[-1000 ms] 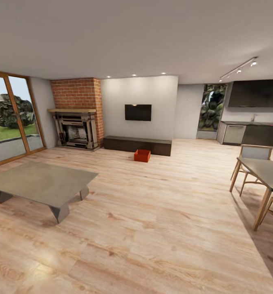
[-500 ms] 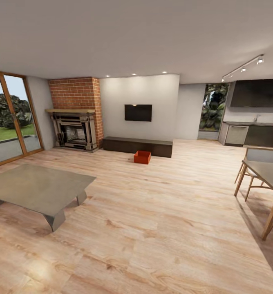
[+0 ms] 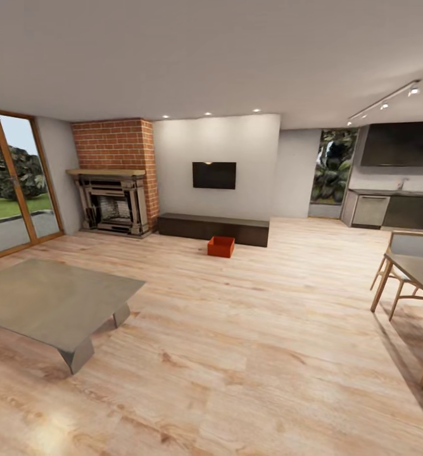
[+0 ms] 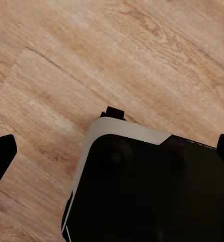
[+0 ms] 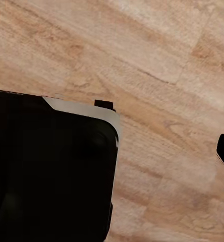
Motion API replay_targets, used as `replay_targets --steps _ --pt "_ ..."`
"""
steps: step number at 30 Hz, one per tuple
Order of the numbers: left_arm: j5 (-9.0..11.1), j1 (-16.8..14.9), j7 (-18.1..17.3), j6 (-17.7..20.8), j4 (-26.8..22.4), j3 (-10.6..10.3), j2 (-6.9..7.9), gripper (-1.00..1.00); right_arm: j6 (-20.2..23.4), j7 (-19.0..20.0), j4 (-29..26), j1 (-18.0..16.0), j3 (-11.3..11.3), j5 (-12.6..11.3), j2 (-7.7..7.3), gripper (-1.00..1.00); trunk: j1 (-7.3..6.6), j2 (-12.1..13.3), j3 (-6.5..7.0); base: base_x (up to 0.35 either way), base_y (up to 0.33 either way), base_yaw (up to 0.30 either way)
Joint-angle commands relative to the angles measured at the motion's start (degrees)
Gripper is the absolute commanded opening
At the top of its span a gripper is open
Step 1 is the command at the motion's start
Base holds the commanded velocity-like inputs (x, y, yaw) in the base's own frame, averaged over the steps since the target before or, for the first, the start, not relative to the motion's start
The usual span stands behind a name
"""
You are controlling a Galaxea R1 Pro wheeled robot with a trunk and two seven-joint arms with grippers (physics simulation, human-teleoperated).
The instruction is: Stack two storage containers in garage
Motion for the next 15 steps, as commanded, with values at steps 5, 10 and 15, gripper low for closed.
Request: replay_targets --steps 5,10,15 --pt "0.20 -0.04 0.10 -0.05 0.00 0.07 -0.01 1.00 -0.27 -0.28 0.17 -0.07 -0.12 0.53 -0.01 1.00 0.05 -0.04 -0.05 0.323 0.000 0.000" --pt "0.20 -0.04 0.10 -0.07 0.00 0.07 -0.01 1.00 -0.27 -0.29 0.17 -0.07 -0.12 0.53 -0.04 1.00 0.05 -0.04 -0.05 0.323 0.000 0.000" --pt "0.20 -0.04 0.10 -0.06 0.00 0.07 -0.01 1.00 -0.27 -0.30 0.17 -0.07 -0.12 0.53 -0.05 1.00 0.05 -0.04 -0.05 0.323 0.000 0.000"
